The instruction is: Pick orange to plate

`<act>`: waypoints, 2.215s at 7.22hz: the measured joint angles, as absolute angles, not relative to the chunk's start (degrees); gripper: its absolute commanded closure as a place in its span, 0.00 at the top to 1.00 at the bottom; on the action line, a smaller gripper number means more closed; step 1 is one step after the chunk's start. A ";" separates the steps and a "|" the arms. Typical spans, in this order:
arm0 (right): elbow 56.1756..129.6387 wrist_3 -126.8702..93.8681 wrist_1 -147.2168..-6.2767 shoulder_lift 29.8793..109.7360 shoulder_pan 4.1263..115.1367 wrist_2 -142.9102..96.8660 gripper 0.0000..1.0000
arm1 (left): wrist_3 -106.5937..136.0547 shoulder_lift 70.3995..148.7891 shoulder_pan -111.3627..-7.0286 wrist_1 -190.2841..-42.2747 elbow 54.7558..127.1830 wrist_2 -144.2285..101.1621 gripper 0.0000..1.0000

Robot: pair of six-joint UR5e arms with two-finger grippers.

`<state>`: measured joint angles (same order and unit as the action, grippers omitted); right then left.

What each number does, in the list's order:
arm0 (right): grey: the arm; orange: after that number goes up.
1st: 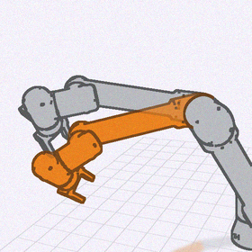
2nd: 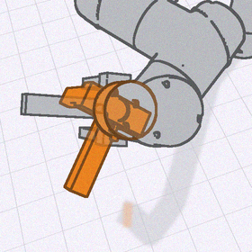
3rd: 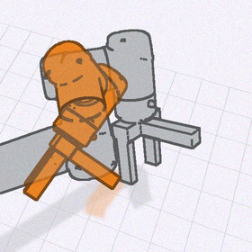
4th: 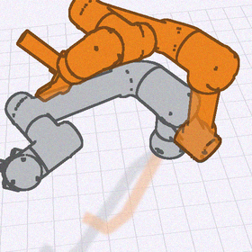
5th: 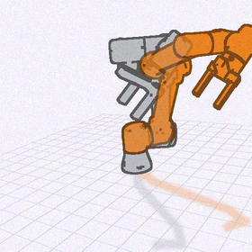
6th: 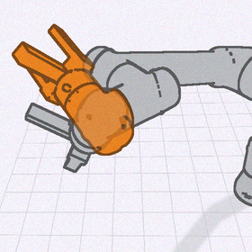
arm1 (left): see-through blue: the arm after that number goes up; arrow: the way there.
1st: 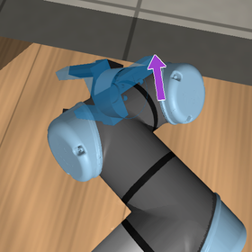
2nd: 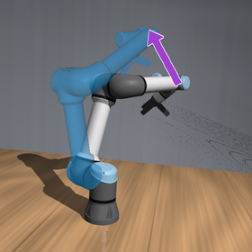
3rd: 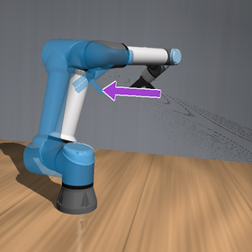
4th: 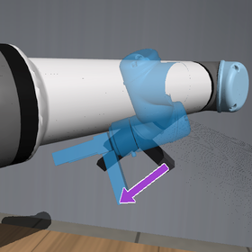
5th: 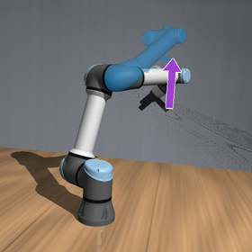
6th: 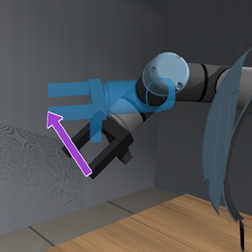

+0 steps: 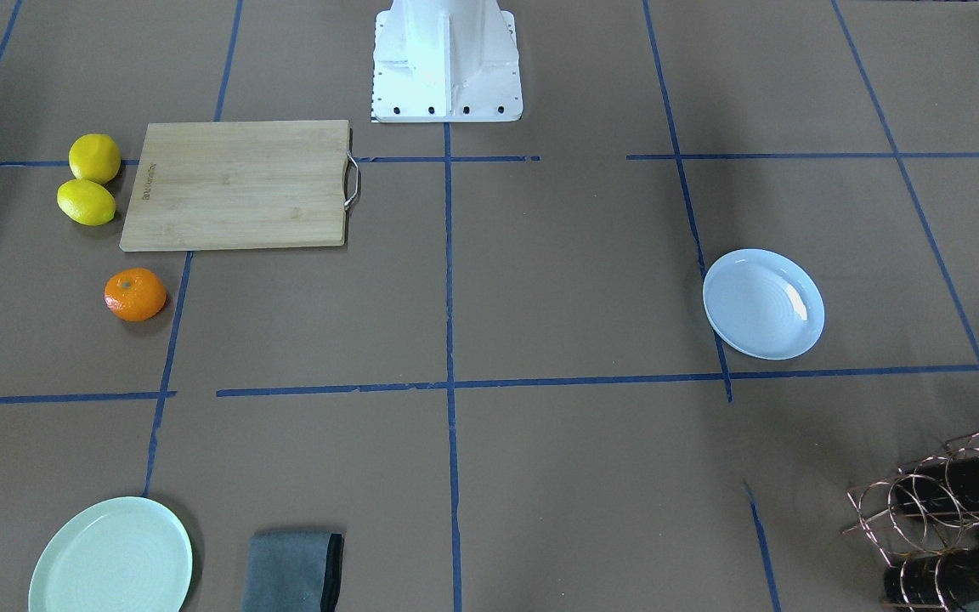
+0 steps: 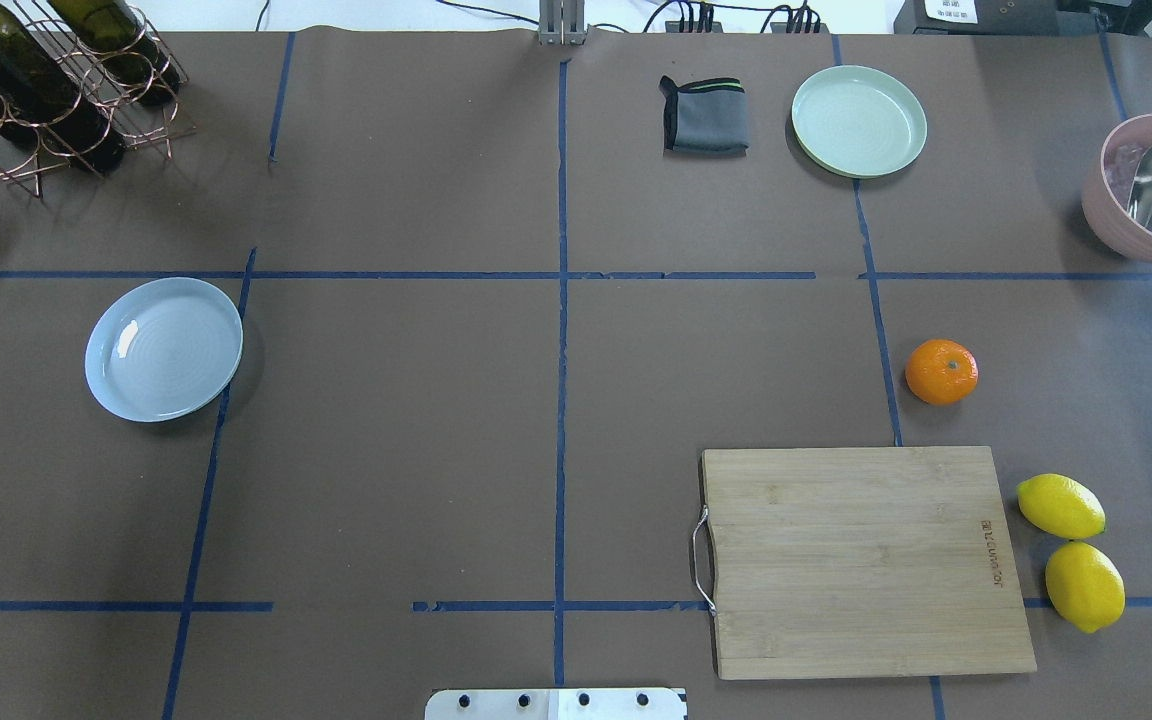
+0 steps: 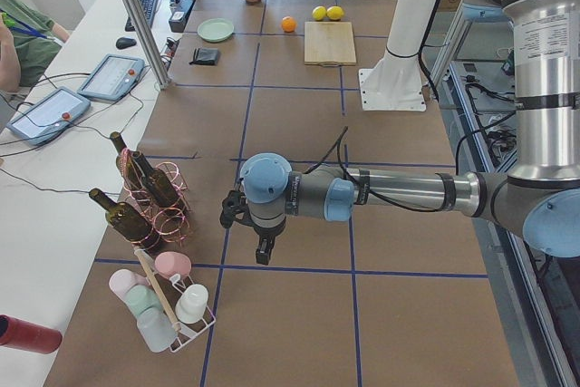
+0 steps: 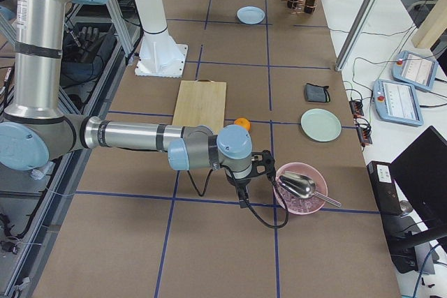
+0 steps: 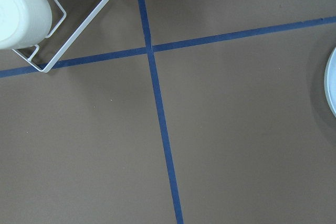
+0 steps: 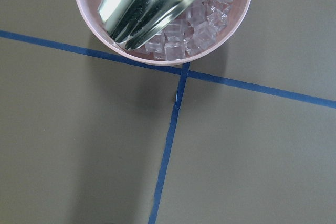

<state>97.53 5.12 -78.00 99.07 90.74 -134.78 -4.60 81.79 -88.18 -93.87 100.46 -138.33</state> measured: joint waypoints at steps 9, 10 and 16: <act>97.77 5.23 -73.44 99.06 90.74 -134.63 1.00 | -3.75 85.66 -87.72 -119.12 101.38 -130.27 1.00; 97.76 5.33 -73.32 99.07 90.77 -134.61 1.00 | -1.88 85.98 -87.69 -125.48 99.67 -132.98 1.00; 95.52 5.16 -66.07 101.74 90.75 -135.80 1.00 | 35.90 85.52 -66.20 -143.53 94.73 -126.72 0.68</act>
<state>95.52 5.16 -66.07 101.74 90.75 -135.80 35.90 85.52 -66.20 -143.53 94.73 -126.72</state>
